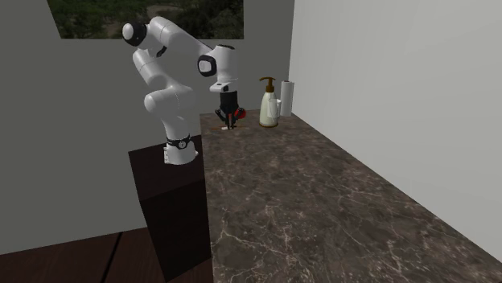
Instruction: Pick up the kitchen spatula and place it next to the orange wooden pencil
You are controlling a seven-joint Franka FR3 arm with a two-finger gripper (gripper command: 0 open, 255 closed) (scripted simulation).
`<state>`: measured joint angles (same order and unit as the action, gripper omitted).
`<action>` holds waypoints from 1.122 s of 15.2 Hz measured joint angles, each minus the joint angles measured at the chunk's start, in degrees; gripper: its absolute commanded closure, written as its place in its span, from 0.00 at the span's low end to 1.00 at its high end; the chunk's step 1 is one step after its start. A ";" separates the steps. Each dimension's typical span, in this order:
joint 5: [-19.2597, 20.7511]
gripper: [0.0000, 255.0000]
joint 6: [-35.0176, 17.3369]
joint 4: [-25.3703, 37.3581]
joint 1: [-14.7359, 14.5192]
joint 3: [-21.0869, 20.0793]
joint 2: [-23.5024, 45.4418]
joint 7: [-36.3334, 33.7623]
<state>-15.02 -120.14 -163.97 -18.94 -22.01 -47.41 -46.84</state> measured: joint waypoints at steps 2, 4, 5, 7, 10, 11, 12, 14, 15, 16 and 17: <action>-0.46 1.00 -2.03 -1.07 -0.15 -0.58 0.98 -0.13; -0.85 1.00 -4.11 -2.01 -0.20 -1.09 2.14 -0.18; -1.03 1.00 -5.15 -2.65 -0.23 -1.25 2.55 -0.10; -1.42 1.00 -7.13 -3.59 -0.32 -1.74 3.62 -0.15; -1.61 1.00 -8.27 -3.98 -0.32 -2.02 4.34 -0.19; -1.62 1.00 -8.34 -4.00 -0.32 -2.04 4.39 -0.20; -1.63 1.00 -8.37 -4.02 -0.32 -2.05 4.40 -0.20; -1.63 1.00 -8.39 -4.03 -0.32 -2.05 4.41 -0.20; -1.63 0.00 -8.39 -4.03 -0.32 -2.05 4.41 -0.20; -1.63 0.00 -8.39 -4.03 -0.32 -2.05 4.41 -0.20; -1.63 0.00 -8.39 -4.03 -0.32 -2.05 4.41 -0.20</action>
<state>-16.65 -128.53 -168.00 -19.26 -24.06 -43.00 -47.04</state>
